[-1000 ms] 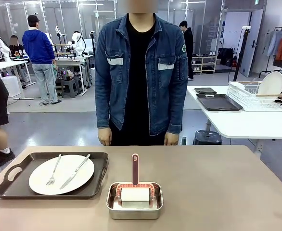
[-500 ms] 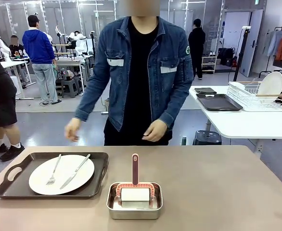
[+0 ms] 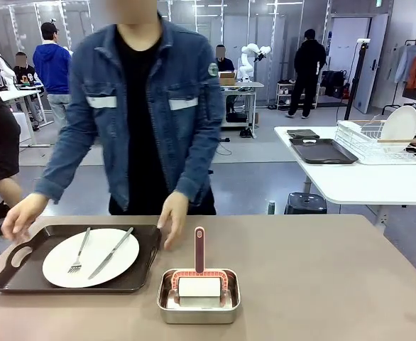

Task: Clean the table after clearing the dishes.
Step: When the right (or left) Handle tray is removed, use the right hand (or left hand) to clean the right (or left) side of the table with the Lint Roller.

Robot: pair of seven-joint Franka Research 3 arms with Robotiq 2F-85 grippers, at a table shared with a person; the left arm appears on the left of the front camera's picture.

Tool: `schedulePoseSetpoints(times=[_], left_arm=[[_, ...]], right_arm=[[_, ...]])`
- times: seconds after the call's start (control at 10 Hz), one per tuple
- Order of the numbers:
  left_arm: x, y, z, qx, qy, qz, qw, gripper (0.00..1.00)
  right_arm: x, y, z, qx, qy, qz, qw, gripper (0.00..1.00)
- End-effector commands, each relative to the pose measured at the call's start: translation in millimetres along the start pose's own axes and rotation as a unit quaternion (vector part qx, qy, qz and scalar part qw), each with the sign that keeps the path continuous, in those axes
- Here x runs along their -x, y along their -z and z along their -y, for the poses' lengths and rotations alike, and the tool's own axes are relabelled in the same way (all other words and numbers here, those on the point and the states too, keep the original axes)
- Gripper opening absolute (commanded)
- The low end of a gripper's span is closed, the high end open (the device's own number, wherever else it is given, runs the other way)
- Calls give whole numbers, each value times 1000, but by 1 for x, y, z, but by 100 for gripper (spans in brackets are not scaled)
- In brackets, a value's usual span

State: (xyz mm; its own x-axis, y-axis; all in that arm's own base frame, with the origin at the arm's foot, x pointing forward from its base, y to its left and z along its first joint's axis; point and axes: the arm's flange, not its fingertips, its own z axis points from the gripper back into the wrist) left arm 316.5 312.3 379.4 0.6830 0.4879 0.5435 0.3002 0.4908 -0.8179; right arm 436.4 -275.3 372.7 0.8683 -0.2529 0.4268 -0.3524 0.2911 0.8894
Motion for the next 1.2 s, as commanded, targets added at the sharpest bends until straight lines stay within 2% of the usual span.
schedulePoseSetpoints(times=[0.0, 1.1], left_arm=[[0, -3, 0, 6, 8, 3, 1000, 100], [0, 0, 0, 0, 0, 0, 1000, 100]], right_arm=[[5, 1, -4, 6, -1, 0, 1000, 100], [5, 1, -4, 6, -1, 0, 1000, 100]])
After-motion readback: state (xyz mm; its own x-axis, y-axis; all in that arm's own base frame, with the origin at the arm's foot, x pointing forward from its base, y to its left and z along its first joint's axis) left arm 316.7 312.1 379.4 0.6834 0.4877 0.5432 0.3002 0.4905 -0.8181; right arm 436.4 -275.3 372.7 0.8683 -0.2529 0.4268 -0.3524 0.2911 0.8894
